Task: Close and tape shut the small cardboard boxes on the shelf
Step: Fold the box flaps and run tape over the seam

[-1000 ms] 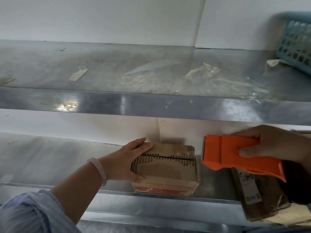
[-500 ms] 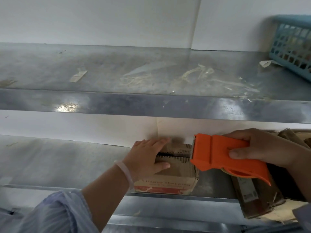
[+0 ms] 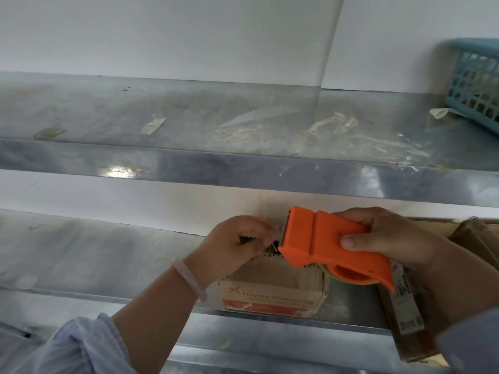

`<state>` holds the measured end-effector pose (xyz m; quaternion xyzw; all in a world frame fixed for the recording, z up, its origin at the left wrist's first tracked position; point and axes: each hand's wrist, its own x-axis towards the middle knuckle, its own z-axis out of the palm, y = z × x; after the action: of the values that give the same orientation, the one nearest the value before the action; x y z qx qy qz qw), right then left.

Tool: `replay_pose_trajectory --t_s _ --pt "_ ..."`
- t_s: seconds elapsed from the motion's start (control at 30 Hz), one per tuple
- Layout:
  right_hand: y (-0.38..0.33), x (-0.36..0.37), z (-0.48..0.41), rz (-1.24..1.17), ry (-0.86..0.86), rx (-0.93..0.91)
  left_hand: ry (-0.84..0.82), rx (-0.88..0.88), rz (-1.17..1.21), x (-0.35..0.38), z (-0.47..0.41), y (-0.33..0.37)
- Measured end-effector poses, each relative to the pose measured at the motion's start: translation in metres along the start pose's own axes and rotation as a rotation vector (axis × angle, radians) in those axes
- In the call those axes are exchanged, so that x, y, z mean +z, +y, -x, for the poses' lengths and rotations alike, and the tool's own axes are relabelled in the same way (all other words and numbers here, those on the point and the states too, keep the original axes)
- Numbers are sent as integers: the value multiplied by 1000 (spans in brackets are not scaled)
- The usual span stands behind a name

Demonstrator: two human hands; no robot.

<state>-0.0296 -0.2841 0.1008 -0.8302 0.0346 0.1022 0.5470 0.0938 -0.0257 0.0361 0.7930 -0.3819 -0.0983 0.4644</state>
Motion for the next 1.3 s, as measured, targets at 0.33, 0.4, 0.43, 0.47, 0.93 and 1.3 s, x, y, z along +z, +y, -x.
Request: replay_pose_trajectory --t_s 0.33,0.4,0.43,0.47,0.93,1.3 --pt "-9 26 -19 87 -62 22 -61 -198 -79 -53 7 0" --pt "-10 31 -20 85 -76 44 -73 -267 -39 -57 9 -3" --pt "-10 32 -21 59 -80 62 -65 -304 14 -58 11 -5" --pt "-9 33 -21 18 -81 83 -56 -339 73 -60 13 -6" --pt "2 19 -35 -128 38 -74 56 -429 110 -68 13 -14" --pt "20 -5 -38 -199 29 21 -257 -321 -145 -40 -6 -30"
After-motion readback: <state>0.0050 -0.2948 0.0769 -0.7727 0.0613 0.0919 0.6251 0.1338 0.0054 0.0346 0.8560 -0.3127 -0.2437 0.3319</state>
